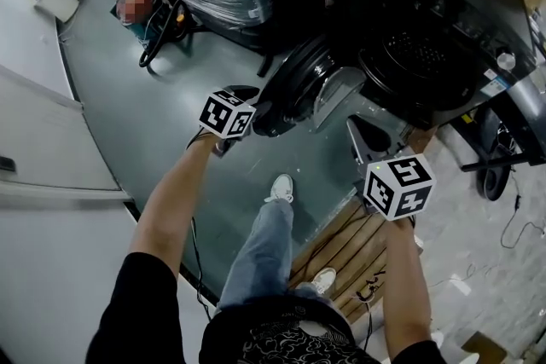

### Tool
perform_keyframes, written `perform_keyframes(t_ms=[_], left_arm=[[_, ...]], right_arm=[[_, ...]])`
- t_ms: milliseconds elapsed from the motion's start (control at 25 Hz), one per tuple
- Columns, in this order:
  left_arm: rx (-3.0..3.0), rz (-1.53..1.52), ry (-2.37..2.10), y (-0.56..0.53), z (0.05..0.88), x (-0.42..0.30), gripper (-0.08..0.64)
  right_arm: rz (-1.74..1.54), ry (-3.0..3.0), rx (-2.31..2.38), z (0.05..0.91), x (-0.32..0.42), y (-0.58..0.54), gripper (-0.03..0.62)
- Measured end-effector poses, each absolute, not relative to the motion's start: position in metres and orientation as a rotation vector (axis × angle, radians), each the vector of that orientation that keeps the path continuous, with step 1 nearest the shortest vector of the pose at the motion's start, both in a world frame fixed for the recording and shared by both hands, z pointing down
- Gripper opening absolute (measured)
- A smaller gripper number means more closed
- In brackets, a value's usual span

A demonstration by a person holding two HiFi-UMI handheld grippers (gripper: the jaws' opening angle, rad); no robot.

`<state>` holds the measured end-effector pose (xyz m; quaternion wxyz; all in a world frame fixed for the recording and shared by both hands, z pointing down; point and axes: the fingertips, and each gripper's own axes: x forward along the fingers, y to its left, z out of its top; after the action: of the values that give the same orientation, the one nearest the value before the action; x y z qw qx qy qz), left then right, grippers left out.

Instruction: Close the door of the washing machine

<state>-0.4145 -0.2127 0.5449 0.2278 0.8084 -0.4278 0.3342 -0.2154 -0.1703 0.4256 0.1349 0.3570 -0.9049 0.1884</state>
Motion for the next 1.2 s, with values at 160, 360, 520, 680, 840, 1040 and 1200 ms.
perform_keyframes(t_ms=[160, 360, 520, 680, 840, 1040, 1200], left_arm=[[2.218, 0.978, -1.144, -0.220, 0.560, -0.416, 0.178], [2.231, 1.023, -1.139, -0.223, 0.564, -0.414, 0.086], [2.207, 1.013, -1.146, -0.221, 0.563, -0.413, 0.084], [2.196, 1.006, -1.129, -0.213, 0.563, -0.401, 0.083], [2.181, 0.962, -1.145, -0.205, 0.563, -0.383, 0.083], [2.145, 0.923, -1.191, -0.196, 0.563, -0.365, 0.084], [2.130, 0.887, -1.191, -0.189, 0.563, -0.345, 0.088]], right_arm=[[0.568, -2.596, 1.042, 0.439, -0.212, -0.175, 0.024], [0.589, -2.571, 1.071, 0.446, -0.201, -0.177, 0.023], [0.602, -2.564, 1.090, 0.447, -0.192, -0.175, 0.023], [0.614, -2.554, 1.104, 0.447, -0.180, -0.168, 0.023], [0.623, -2.549, 1.116, 0.446, -0.167, -0.161, 0.023], [0.639, -2.542, 1.131, 0.447, -0.149, -0.151, 0.023], [0.667, -2.527, 1.166, 0.449, -0.128, -0.143, 0.023]])
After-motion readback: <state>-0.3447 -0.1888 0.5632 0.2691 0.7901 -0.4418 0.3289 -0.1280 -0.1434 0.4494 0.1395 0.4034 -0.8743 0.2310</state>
